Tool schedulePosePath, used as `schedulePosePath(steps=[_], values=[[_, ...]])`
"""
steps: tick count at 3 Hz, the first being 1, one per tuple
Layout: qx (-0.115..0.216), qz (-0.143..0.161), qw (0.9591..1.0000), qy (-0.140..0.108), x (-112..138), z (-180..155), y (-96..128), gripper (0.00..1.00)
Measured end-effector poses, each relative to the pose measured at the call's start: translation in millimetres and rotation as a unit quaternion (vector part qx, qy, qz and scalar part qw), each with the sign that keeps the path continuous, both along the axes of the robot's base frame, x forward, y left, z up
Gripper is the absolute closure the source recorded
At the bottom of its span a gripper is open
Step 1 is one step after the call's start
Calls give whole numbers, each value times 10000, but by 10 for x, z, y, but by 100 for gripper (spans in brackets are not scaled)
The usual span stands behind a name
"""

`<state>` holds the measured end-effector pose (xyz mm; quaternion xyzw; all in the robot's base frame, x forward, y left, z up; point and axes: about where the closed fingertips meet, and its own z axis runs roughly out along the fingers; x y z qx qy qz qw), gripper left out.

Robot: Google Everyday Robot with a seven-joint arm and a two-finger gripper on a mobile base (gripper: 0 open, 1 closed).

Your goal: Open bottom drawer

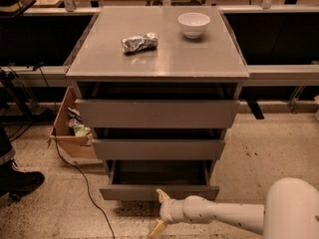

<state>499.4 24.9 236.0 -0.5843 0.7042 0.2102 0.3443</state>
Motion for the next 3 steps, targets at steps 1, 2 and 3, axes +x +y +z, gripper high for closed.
schedulePosePath(steps=[1, 2, 3], values=[[3, 2, 10000, 0, 0, -1, 2, 0], [98, -8, 9996, -266, 170, -59, 69, 0], [37, -99, 9985, -540, 422, -176, 116, 0]])
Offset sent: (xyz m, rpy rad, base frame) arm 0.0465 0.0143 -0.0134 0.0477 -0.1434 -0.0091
